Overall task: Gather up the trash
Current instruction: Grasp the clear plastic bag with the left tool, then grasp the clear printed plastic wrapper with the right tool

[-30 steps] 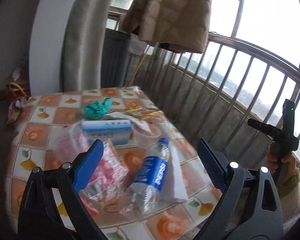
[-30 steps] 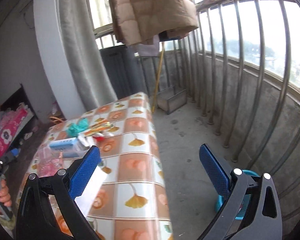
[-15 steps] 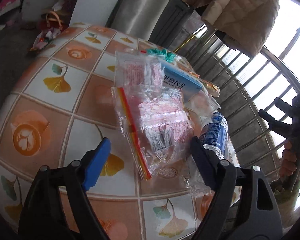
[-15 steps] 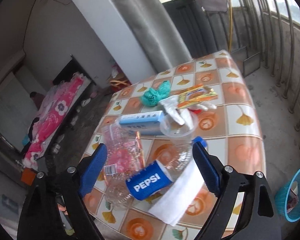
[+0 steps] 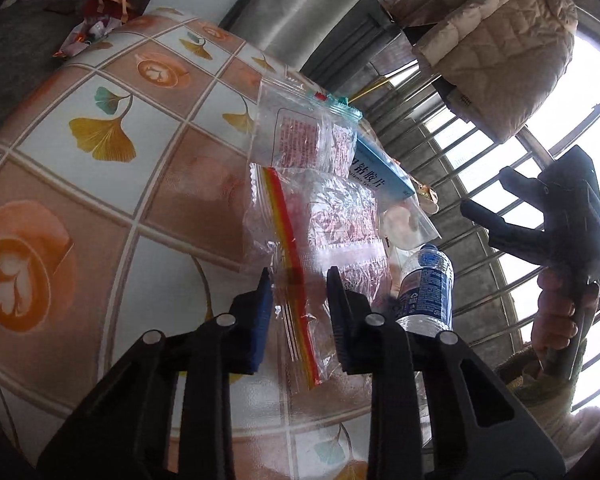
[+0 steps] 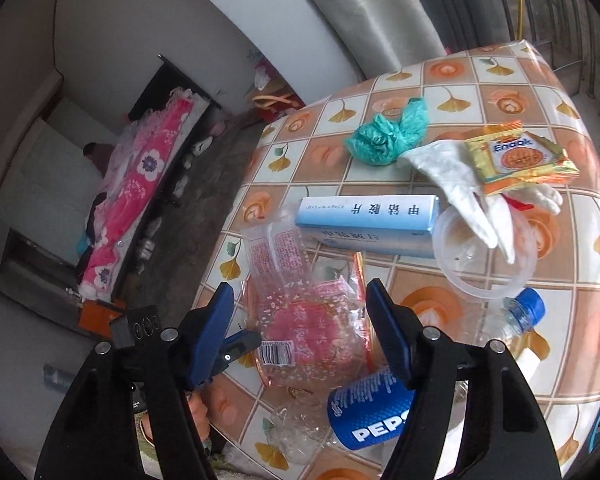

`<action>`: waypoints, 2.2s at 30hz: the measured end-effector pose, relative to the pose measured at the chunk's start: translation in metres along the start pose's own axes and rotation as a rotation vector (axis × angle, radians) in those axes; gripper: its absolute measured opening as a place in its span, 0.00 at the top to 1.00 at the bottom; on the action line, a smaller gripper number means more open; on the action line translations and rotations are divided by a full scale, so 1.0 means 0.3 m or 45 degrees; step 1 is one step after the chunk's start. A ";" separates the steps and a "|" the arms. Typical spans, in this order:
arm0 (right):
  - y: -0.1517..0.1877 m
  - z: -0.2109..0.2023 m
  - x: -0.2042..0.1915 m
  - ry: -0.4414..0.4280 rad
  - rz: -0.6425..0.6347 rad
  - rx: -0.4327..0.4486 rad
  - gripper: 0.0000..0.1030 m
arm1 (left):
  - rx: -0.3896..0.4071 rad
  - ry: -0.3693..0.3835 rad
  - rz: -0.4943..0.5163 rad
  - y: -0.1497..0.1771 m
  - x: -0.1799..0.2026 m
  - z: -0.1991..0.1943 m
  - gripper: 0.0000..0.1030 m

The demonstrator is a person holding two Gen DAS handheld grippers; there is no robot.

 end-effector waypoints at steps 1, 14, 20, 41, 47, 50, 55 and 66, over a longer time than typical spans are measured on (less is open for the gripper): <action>-0.011 0.017 -0.005 -0.006 0.000 -0.015 0.37 | 0.006 0.006 0.004 -0.001 -0.002 -0.002 0.79; -0.064 0.242 -0.002 0.035 0.025 -0.173 0.42 | -0.005 0.173 -0.013 0.033 -0.008 -0.213 0.92; -0.046 0.300 0.017 0.044 0.062 -0.232 0.42 | 0.111 0.325 -0.169 -0.007 -0.090 -0.374 0.95; 0.063 0.523 -0.020 0.027 0.214 -0.439 0.55 | 0.152 -0.335 -0.028 -0.007 -0.274 -0.339 0.95; 0.069 0.572 -0.053 0.057 0.203 -0.443 0.84 | 0.129 -0.349 -0.028 0.004 -0.278 -0.323 0.95; 0.072 0.592 -0.063 0.074 0.182 -0.431 0.95 | 0.130 -0.346 -0.026 0.002 -0.279 -0.315 0.95; 0.070 0.600 -0.092 0.089 0.125 -0.411 0.98 | 0.144 -0.331 -0.038 -0.001 -0.277 -0.318 0.95; 0.007 0.438 -0.150 0.155 -0.064 -0.216 0.99 | 0.275 -0.270 -0.033 -0.056 -0.242 -0.427 0.96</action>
Point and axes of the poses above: each gripper's, at about its wrist camera, not at the fingertips, and z roughly the way its jaws point, x to its right, y to its underside, the point moved 6 cm from there along z, roughly the way its jaws point, and after that the axes turned 6 degrees about -z, right-handed, at the moved point
